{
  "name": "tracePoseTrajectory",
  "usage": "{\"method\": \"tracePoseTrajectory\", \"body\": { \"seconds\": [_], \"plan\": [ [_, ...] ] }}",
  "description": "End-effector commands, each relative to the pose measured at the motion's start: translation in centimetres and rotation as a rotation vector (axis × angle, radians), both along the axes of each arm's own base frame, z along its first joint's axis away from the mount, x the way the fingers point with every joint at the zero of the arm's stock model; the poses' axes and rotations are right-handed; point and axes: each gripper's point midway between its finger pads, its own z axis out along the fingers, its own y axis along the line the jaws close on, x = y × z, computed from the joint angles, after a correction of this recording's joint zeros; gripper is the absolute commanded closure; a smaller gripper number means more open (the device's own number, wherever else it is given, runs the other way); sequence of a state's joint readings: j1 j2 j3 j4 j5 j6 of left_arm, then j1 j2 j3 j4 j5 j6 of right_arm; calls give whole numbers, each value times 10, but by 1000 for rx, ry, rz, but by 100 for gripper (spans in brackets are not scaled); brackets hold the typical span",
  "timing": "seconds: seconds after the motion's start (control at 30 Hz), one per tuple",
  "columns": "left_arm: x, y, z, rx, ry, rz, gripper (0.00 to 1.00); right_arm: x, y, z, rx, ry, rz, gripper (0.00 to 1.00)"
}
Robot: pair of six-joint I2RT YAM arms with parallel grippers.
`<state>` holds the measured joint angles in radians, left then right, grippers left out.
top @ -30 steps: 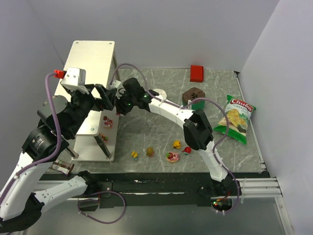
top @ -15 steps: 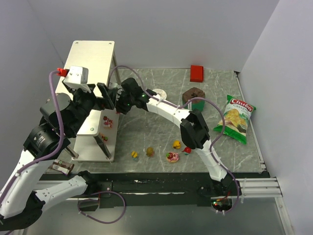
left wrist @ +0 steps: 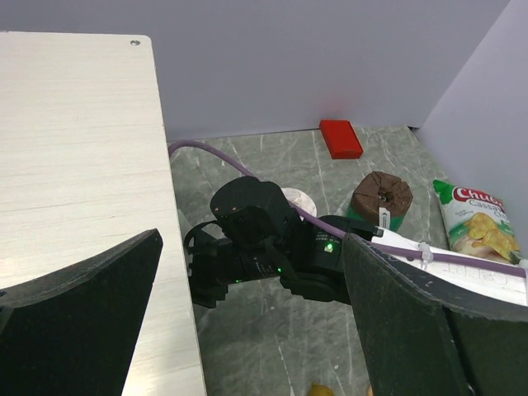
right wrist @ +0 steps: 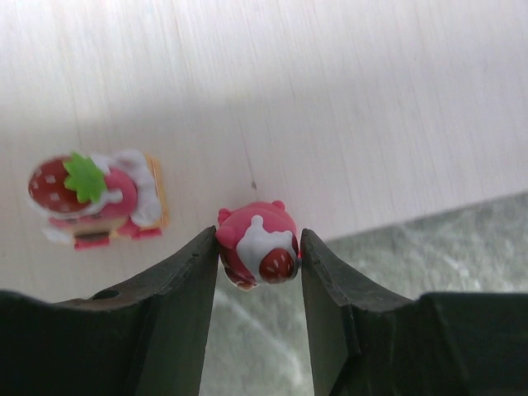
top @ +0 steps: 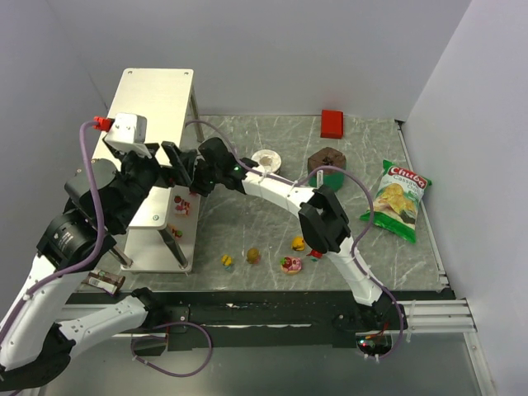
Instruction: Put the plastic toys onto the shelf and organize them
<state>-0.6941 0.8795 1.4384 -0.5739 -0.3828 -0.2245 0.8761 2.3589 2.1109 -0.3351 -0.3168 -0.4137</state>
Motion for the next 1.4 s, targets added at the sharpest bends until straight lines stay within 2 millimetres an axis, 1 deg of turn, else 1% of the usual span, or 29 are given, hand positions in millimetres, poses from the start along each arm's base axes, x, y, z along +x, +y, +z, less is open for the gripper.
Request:
{"method": "tracePoseTrajectory", "body": {
  "seconds": [0.0,0.13,0.17,0.23,0.3,0.43,0.77,0.87,1.17,1.37],
  "plan": [
    [-9,11,15,-36,-29,17,4,-6,13,21,77,-83,62,95],
    [-12,12,15,-41,-30,15,4,-3,15,21,76,-95,68,94],
    [-12,13,15,-42,-30,17,4,-4,16,18,68,-89,72,94],
    [-12,13,15,-40,-27,17,4,0,17,18,66,-96,73,93],
    [-12,13,15,-39,-28,18,4,2,18,19,68,-99,68,89],
    [-11,14,15,-41,-27,21,4,4,19,19,71,-92,73,86],
    [-9,13,17,-33,-27,26,3,-7,27,21,101,-60,142,84],
    [-9,13,15,-36,-20,27,3,-5,29,20,111,-58,139,83],
    [-13,17,9,-58,10,39,3,10,29,13,137,-60,110,75],
    [-11,15,7,-53,19,42,4,16,32,13,160,-60,89,67]
  ]
}}
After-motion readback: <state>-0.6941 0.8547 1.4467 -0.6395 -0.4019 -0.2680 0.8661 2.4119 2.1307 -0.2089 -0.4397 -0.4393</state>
